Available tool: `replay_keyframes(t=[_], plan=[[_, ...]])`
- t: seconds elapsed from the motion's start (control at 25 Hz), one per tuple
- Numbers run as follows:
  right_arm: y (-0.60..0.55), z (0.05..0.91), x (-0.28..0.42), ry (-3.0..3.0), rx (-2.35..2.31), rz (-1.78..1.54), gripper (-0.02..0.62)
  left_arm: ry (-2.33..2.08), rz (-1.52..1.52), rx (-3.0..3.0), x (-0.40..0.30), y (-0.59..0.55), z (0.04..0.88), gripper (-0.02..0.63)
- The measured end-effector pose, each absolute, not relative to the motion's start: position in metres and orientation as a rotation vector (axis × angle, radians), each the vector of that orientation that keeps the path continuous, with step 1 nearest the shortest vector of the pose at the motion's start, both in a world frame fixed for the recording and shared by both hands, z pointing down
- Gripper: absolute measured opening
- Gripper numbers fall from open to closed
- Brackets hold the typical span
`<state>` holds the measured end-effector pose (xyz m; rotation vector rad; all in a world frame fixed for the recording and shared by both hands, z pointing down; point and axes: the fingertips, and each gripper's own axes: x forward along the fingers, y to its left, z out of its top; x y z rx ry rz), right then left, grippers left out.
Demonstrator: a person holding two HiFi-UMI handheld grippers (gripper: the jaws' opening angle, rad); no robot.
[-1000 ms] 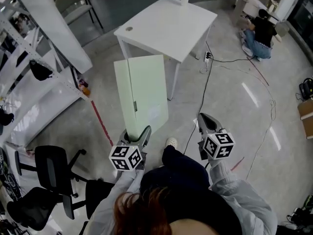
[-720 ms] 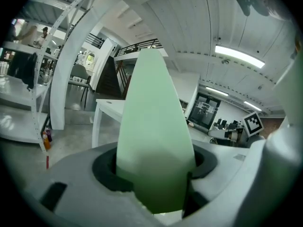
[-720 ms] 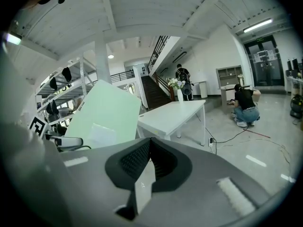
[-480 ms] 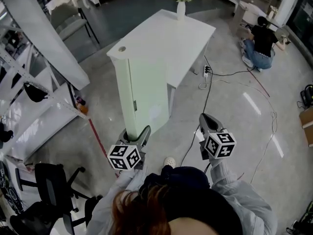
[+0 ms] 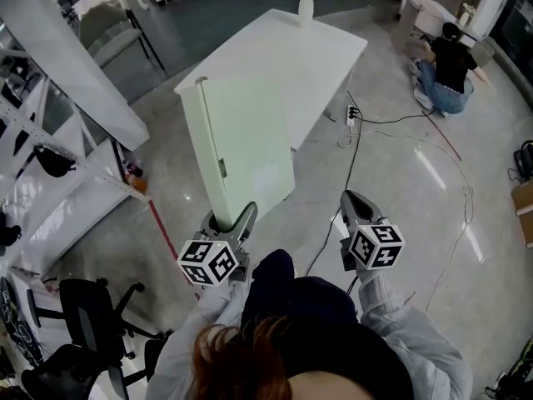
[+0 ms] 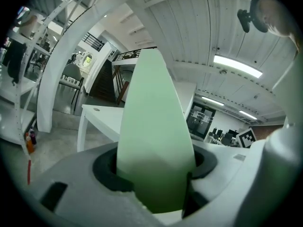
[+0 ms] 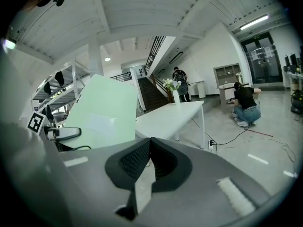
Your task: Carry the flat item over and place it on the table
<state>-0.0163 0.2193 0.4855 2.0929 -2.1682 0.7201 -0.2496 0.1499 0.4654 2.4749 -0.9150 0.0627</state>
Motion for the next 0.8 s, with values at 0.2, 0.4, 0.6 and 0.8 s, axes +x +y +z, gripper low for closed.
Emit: replay_keyframes(t=[0.2, 0.4, 0.6, 0.8], plan=[[0.224, 0.484, -0.006, -2.162, 2.125, 0.746, 0.009, -0.907, 0.064, 2.462, -0.235, 0.140, 0.466, 0.273], [0.212, 0.490, 0.009, -2.141, 2.151, 0.767, 0.009, -0.873, 0.051, 2.457, -0.214, 0.121, 0.469, 0.273], [0.179, 0.495, 0.026, -2.135, 2.151, 0.777, 0.009, -0.849, 0.066, 2.461, -0.188, 0.087, 0.474, 0.273], [0.130, 0.490, 0.053, -2.129, 2.148, 0.780, 0.009, -0.829, 0.077, 2.444, -0.158, 0.038, 0.474, 0.273]])
